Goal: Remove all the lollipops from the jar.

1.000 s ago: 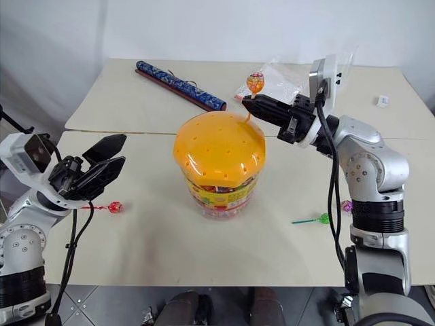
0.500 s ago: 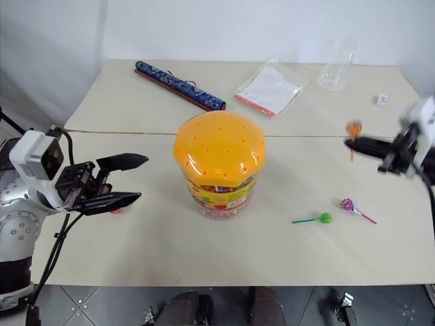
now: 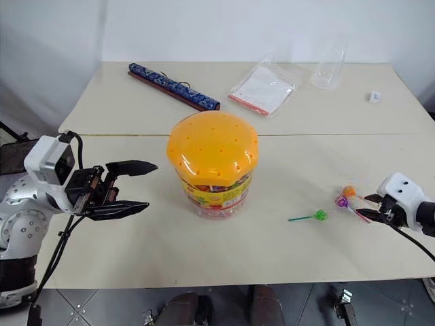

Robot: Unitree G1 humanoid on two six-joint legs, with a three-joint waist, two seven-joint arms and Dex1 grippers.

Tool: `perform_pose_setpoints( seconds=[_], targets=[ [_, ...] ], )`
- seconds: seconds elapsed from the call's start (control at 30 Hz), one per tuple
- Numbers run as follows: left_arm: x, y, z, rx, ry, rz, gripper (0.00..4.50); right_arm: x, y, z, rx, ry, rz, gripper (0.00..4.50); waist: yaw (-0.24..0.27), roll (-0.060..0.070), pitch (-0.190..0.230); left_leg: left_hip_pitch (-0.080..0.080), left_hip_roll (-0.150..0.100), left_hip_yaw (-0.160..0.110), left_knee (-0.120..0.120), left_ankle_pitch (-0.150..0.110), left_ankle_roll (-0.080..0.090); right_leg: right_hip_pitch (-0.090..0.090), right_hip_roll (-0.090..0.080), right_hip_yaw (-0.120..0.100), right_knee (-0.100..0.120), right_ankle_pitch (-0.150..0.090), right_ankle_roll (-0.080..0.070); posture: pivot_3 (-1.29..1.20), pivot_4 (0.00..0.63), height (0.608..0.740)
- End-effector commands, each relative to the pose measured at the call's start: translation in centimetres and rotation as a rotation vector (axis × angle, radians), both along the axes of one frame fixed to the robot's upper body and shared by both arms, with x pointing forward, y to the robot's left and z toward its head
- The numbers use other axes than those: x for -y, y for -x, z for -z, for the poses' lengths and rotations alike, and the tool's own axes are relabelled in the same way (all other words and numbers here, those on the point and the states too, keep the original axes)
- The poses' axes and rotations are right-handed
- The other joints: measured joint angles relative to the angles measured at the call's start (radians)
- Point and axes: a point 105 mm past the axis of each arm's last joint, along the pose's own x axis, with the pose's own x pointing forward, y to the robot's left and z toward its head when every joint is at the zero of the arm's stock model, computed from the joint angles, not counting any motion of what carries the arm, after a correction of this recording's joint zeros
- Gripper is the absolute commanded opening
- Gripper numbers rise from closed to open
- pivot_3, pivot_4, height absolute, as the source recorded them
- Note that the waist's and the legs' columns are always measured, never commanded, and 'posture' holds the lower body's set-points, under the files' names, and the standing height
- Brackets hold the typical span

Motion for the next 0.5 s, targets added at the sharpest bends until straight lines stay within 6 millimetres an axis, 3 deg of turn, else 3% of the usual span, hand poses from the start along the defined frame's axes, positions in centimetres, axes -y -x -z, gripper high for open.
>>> perform_pose_setpoints(
  seconds=[0.03, 0.13, 0.2, 0.3, 0.37, 0.5],
  targets=[
    [-1.1, -1.1, -0.5, 0.080, 0.003, -0.130, 3.87, -3.6, -0.3, -5.4, 0.228, -0.164, -0.193, 3.35, 0.001, 0.000, 0.000, 0.000, 0.000, 0.000, 0.000, 0.000, 0.000, 0.000, 0.000, 0.000, 0.000, 0.000, 0.000, 0.00, 0.150, 0.740],
    [-2.7, -2.8, 1.0, 0.085, -0.058, -0.299, 3.87, -8.5, 1.0, -10.0, 0.427, -0.427, -0.454, 4.37, -0.003, 0.000, 0.000, 0.001, 0.001, -0.002, 0.000, 0.000, 0.000, 0.001, 0.001, -0.001, 0.000, 0.000, 0.000, 0.00, 0.150, 0.740],
    [-3.7, -3.2, 2.1, 0.061, -0.091, -0.373, 3.87, -10.4, 1.0, -10.7, 0.414, -0.442, -0.496, 4.44, -0.004, 0.001, 0.000, 0.001, 0.001, -0.002, 0.000, 0.000, -0.001, 0.001, 0.002, -0.001, 0.001, 0.000, 0.000, 0.00, 0.150, 0.740],
    [-5.0, -3.1, 3.7, 0.017, -0.108, -0.454, 3.87, -14.6, 1.2, -10.5, 0.360, -0.503, -0.654, 4.44, -0.001, 0.000, 0.000, 0.000, 0.001, -0.003, 0.000, -0.001, -0.001, -0.001, 0.000, -0.002, 0.002, 0.000, 0.000, 0.00, 0.150, 0.740],
    [-5.6, -3.2, 4.8, -0.010, -0.136, -0.507, 3.87, -16.4, 1.4, -9.1, 0.313, -0.488, -0.730, 4.44, 0.005, -0.001, 0.000, -0.001, 0.002, -0.005, 0.000, -0.001, -0.002, 0.000, -0.001, -0.002, 0.002, 0.000, 0.000, 0.00, 0.150, 0.740],
    [-6.1, -3.0, 5.6, 0.036, -0.175, -0.613, 3.87, -17.6, 0.7, -6.1, 0.280, -0.478, -0.759, 4.44, 0.020, -0.001, -0.001, -0.002, 0.001, -0.007, 0.000, -0.002, -0.002, 0.000, -0.002, -0.002, 0.001, 0.000, 0.000, 0.00, 0.150, 0.740]
  ],
)
